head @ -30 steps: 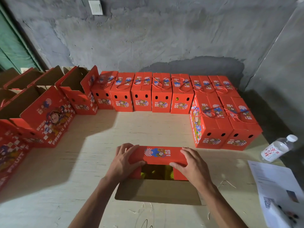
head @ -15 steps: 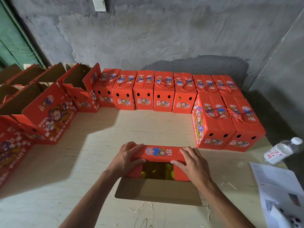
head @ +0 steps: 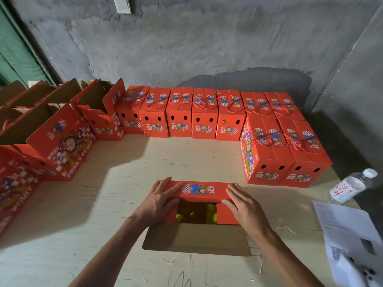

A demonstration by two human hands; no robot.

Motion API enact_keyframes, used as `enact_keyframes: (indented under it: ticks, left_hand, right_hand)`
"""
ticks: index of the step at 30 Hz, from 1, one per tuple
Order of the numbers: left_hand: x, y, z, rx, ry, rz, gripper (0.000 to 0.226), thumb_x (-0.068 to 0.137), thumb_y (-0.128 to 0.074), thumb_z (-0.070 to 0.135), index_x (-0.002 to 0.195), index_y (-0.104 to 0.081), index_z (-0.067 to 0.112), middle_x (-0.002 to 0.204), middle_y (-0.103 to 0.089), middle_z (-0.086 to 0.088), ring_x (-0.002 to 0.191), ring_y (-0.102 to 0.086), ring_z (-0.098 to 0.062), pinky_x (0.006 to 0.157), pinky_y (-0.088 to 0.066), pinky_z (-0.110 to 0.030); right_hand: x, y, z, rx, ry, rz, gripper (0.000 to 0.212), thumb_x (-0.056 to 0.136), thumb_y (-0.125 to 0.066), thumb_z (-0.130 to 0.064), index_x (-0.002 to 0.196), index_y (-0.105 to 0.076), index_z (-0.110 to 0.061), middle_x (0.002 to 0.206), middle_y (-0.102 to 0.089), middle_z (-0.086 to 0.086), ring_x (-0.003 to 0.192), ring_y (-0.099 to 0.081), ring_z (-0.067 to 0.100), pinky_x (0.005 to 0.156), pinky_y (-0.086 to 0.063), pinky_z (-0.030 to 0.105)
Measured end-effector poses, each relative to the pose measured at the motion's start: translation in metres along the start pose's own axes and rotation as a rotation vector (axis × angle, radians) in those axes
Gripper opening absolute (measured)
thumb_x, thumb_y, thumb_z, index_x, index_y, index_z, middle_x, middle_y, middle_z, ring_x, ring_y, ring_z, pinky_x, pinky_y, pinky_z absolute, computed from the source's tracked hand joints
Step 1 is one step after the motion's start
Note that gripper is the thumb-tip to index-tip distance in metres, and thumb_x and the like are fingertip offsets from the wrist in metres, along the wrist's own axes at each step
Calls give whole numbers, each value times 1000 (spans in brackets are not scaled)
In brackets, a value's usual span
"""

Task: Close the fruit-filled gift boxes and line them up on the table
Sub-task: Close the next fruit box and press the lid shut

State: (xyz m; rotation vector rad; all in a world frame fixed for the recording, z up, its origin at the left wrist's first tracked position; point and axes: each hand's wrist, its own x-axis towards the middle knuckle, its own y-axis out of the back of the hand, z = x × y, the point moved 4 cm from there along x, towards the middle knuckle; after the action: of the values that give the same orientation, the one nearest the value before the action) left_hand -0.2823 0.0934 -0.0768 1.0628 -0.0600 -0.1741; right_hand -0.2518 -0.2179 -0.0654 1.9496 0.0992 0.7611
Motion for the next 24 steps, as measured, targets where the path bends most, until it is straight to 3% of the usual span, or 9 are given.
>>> enact_keyframes:
  ticks: [3, 10, 14, 19, 22, 24]
  left_hand:
    - [-2, 0, -2, 4, -14, -14, 52, 105, -42, 52, 155, -27, 54, 169, -17, -3, 151, -19, -33, 122, -29, -57]
    - [-2, 5, -2, -183, 59, 115, 44, 97, -66, 39, 138, -56, 51, 165, -31, 5, 152, -27, -26, 123, -30, -51]
    - [-10, 4, -1, -211, -32, 65, 45, 106, -50, 40, 145, -41, 60, 169, -21, 2, 156, -16, -28, 125, -22, -54]
    - [-14, 8, -11, -199, -121, -7, 48, 110, -39, 37, 154, -30, 55, 170, -15, 6, 158, -12, -22, 127, -21, -50]
    - [-14, 11, -14, -293, -63, 104, 41, 104, -57, 37, 140, -53, 56, 161, -36, 23, 150, -34, -8, 122, -35, -36]
    - [-16, 8, -17, -497, 14, 258, 37, 92, -76, 25, 123, -72, 45, 144, -55, 26, 134, -52, 1, 114, -43, -32]
  right_hand:
    - [0, 0, -2, -22, 37, 21, 44, 75, -91, -20, 111, -77, 1, 120, -74, 14, 117, -69, 31, 84, -63, 46]
    - [-1, -5, 2, 8, -4, 35, 39, 72, -93, -23, 105, -81, -5, 117, -76, 9, 115, -71, 27, 84, -64, 43]
    - [-3, -3, 1, 22, 5, 28, 39, 74, -92, -20, 107, -80, -5, 119, -75, 9, 117, -70, 27, 86, -63, 43]
    - [-2, 0, 2, 61, 5, 14, 37, 75, -92, -17, 108, -80, -5, 119, -74, 10, 118, -69, 28, 87, -63, 46]
    - [-4, -1, 6, 100, -13, 22, 37, 76, -91, -19, 109, -80, -6, 122, -74, 8, 120, -68, 25, 91, -62, 44]
    - [-6, -3, 7, 121, -22, 38, 36, 78, -90, -22, 110, -80, -8, 124, -73, 7, 123, -66, 22, 94, -61, 42]
